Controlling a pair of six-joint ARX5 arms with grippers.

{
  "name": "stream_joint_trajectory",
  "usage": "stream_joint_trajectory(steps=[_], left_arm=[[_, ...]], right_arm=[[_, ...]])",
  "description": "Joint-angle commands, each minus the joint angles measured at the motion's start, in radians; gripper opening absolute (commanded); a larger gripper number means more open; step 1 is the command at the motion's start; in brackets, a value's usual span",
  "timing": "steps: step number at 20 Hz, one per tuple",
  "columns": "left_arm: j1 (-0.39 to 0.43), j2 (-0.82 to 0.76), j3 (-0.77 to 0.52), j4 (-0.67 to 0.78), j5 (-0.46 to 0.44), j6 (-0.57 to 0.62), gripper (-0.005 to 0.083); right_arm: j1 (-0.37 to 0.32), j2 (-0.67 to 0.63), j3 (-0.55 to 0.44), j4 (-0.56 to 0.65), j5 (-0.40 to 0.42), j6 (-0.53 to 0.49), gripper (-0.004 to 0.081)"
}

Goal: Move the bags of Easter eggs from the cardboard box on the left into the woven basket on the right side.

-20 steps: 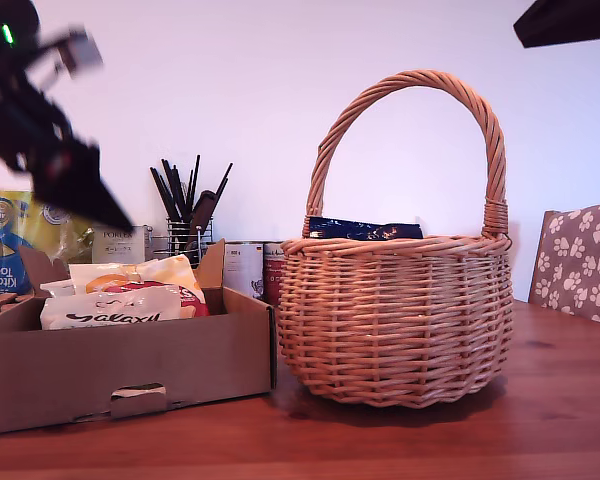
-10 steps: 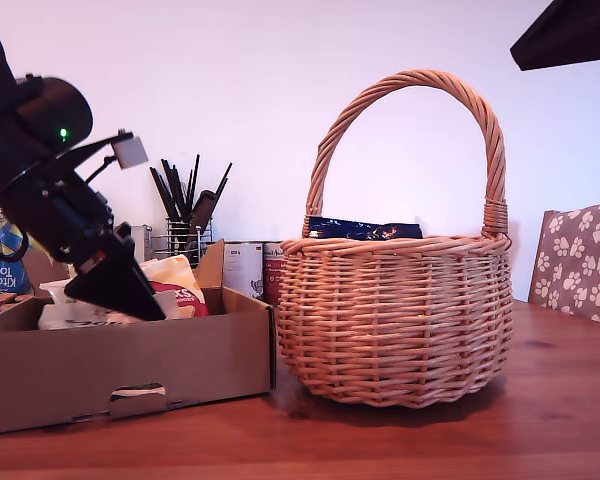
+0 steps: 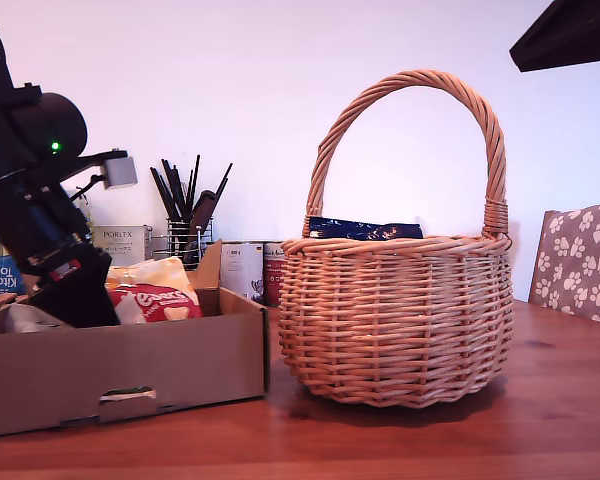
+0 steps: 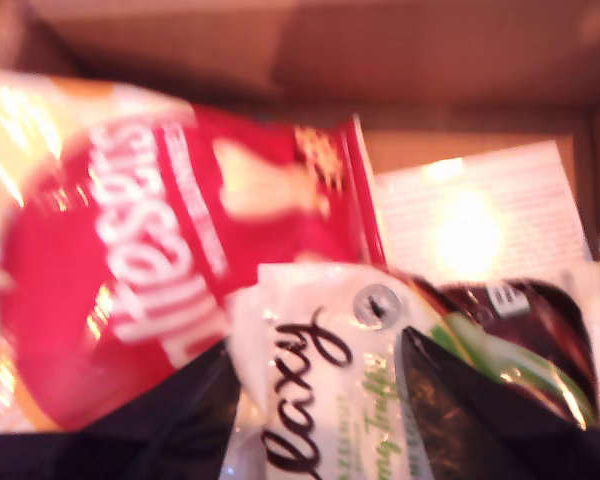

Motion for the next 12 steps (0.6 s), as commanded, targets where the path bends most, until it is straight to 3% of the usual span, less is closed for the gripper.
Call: stream_joint_trajectory(steps=[1, 9, 12], left_arm=[[0.007, 0.007, -0.004, -0.021, -0.003, -0.031, 0.0442], [0.005, 0.12, -0.004, -0.084, -0.009, -0.077, 0.0432], [-0.009, 0.139, -0.004, -0.078, -0.017, -0.074, 0.0246]], right_arm=[[0.004, 0.006, 0.01, 0.011, -0.001, 0.0, -0.0013], [0.004, 0.006, 0.01, 0.018, -0.001, 0.0, -0.0013], [0.004, 0.006, 0.01, 0.017, -0.001, 0.0, -0.0013]])
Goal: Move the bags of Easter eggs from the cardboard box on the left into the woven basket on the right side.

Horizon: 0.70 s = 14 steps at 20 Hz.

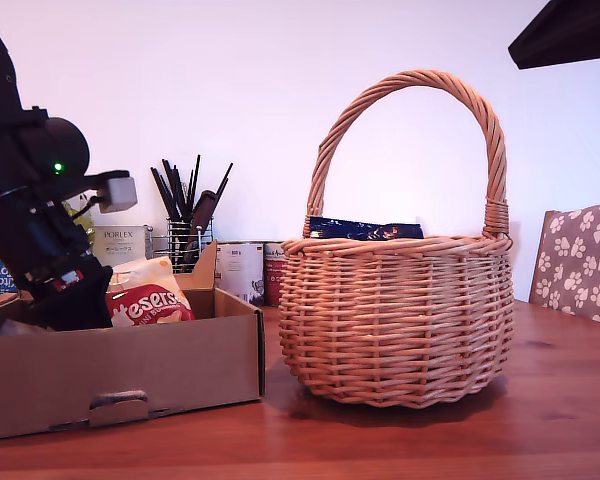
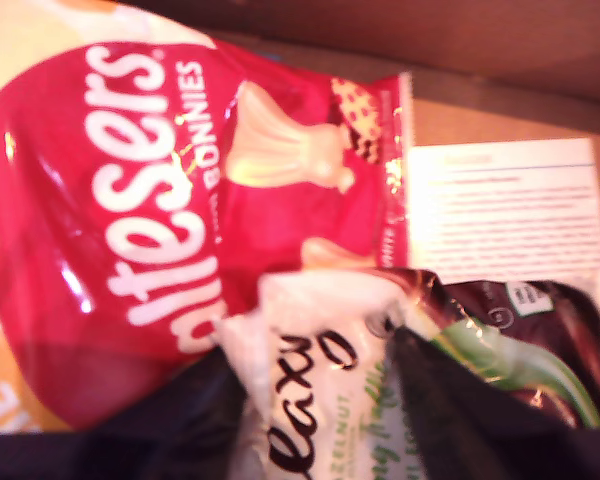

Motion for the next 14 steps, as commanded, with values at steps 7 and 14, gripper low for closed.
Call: stream_joint_trajectory(steps=[7, 14], left_arm=[[-0.016, 0.055, 0.093, -0.172, -0.017, -0.004, -0.0024], [-0.017, -0.038, 0.282, -0.375, -0.016, -0.014, -0.0024]], right_arm=[[0.004, 0.005, 0.01, 0.009, -0.001, 0.0, -0.0013], [0.004, 0.005, 0.01, 0.01, -0.001, 0.0, -0.0013]])
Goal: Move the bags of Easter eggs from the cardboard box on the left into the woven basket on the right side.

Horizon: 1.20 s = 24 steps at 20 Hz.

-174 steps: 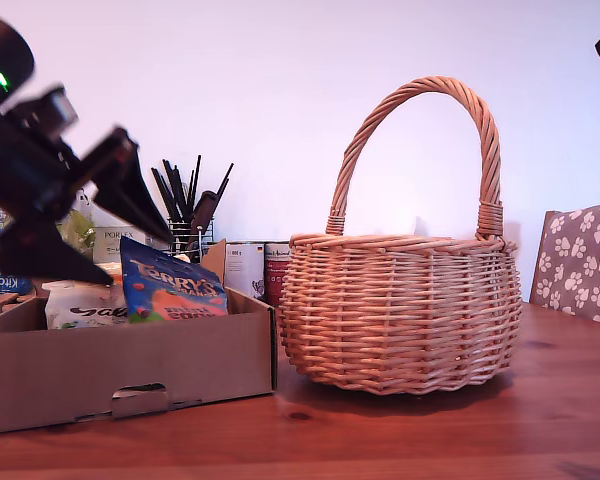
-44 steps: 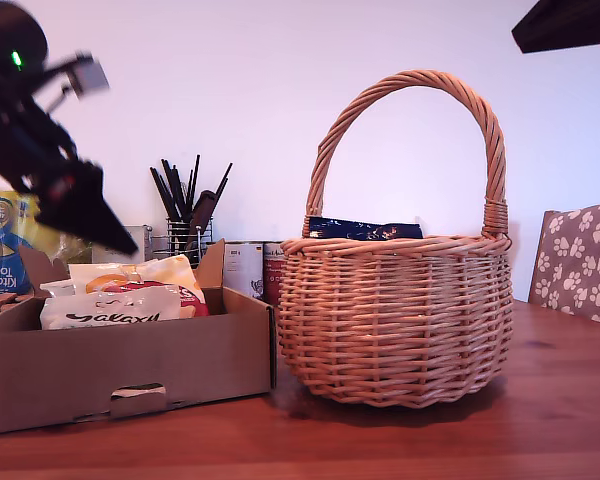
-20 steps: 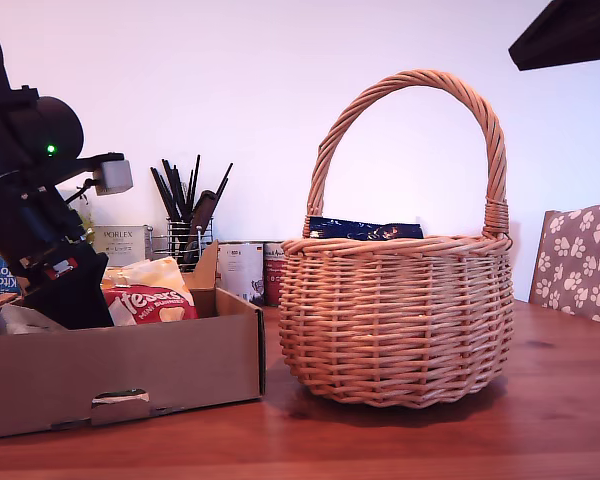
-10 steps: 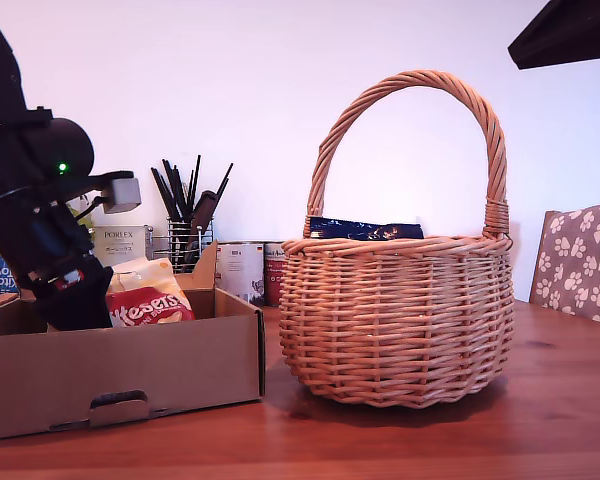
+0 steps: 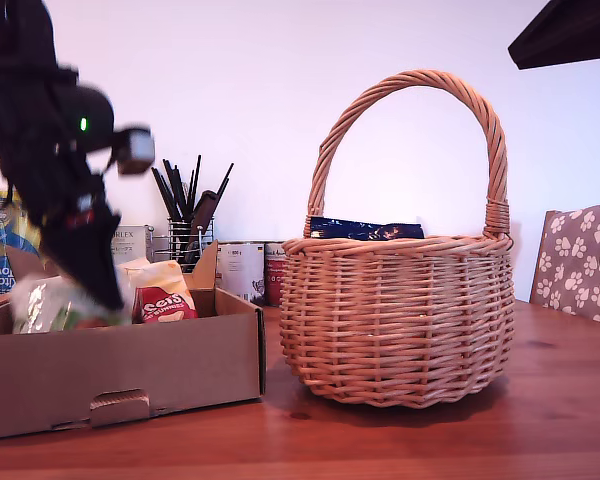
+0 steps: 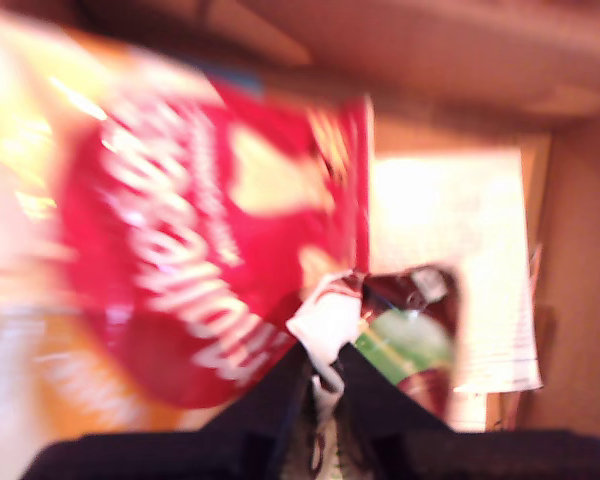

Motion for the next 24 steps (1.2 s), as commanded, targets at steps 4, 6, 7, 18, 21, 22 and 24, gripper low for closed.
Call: stream_joint_trajectory(steps=[4, 6, 7, 18, 21, 22, 24], left_arm=[[-0.018, -0.111, 0.065, -0.022, 0.055, -0.069, -0.0024], [-0.028, -0.144, 0.081, -0.018, 0.091, -0.091, -0.0024], [-0.034, -0.156, 0.092, -0.016, 0.11, -0.102, -0.0024], [-0.283, -0.147, 0.15, 0.401, 0.303, -0.458, -0.0024], [-0.345, -0.105, 0.15, 0.521, 0.241, -0.533, -0.0024], [-0.359, -0.087, 0.15, 0.532, 0.238, -0.552, -0.0024], [-0.382, -0.053, 0.15, 0.532, 0.217, -0.56, -0.0024]], right_arm=[[0.004, 0.005, 0.01, 0.01, -0.001, 0.0, -0.0013], [0.004, 0.005, 0.01, 0.01, -0.001, 0.0, -0.0013], [0.004, 0.005, 0.01, 0.01, 0.0, 0.0, -0.0013], [0.004, 0.005, 0.01, 0.01, 0.0, 0.0, -0.0013], [0.004, 0.005, 0.01, 0.009, -0.001, 0.0, -0.0013], [0.004, 0.005, 0.01, 0.009, -0.001, 0.0, -0.0013], [0.004, 0.005, 0.01, 0.007, 0.0, 0.0, -0.0013]])
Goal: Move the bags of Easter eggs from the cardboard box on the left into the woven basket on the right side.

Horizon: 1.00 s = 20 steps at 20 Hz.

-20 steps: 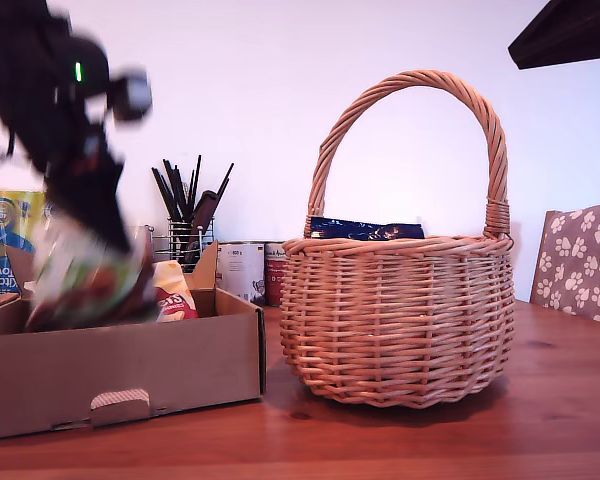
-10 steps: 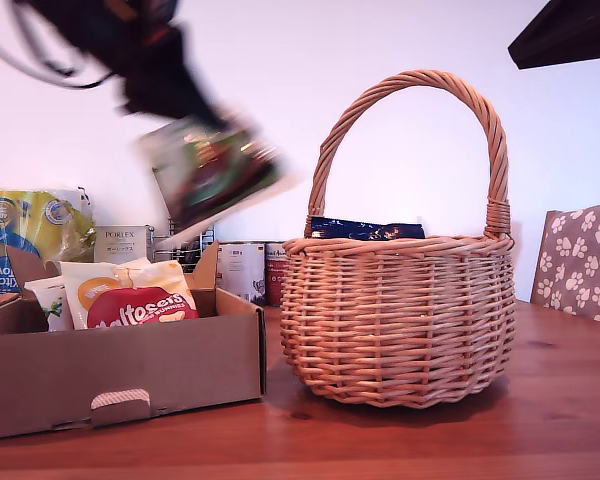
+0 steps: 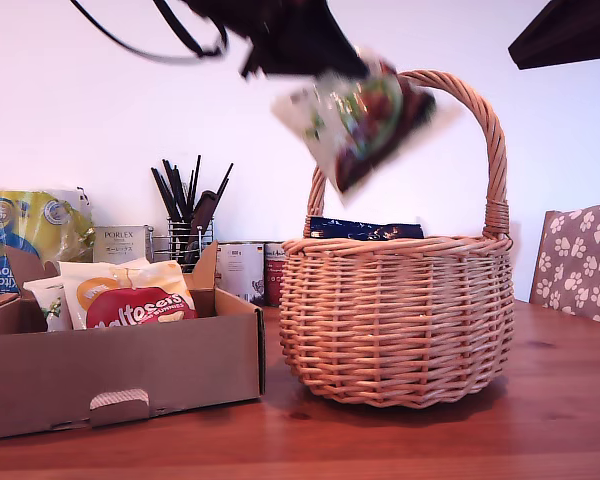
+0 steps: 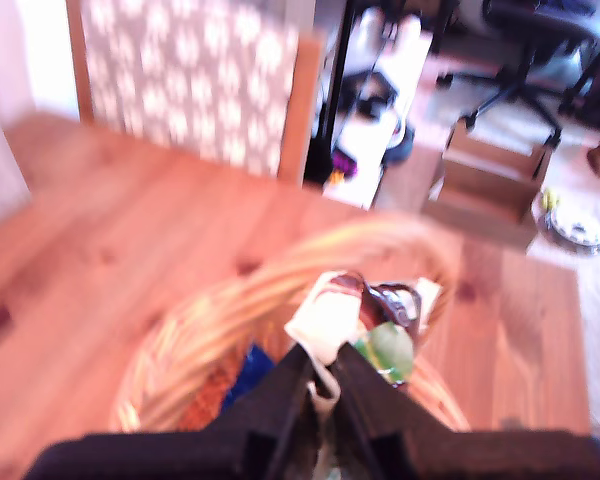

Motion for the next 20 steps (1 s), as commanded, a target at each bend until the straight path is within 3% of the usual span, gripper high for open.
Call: stream_joint_trajectory(steps=[1, 12, 13, 16, 20], left_arm=[[-0.015, 0.058, 0.002, 0.009, -0.026, -0.029, -0.0024], [-0.069, 0.113, 0.002, -0.031, -0.036, -0.116, -0.0011], [-0.069, 0.113, 0.002, -0.042, -0.037, -0.133, 0.0045], [-0.072, 0.113, 0.002, -0.029, -0.063, -0.132, 0.0338], [-0.072, 0.113, 0.006, 0.017, -0.162, -0.131, 0.0375]], right_arm=[[0.004, 0.005, 0.01, 0.007, -0.001, 0.0, -0.0013], [0.004, 0.005, 0.01, 0.003, 0.0, 0.0, -0.0013], [0.004, 0.005, 0.01, 0.003, -0.001, 0.0, -0.0013], [0.004, 0.005, 0.01, 0.003, -0.001, 0.0, -0.0013], [0.004, 0.005, 0.01, 0.002, -0.001, 0.0, -0.0013]])
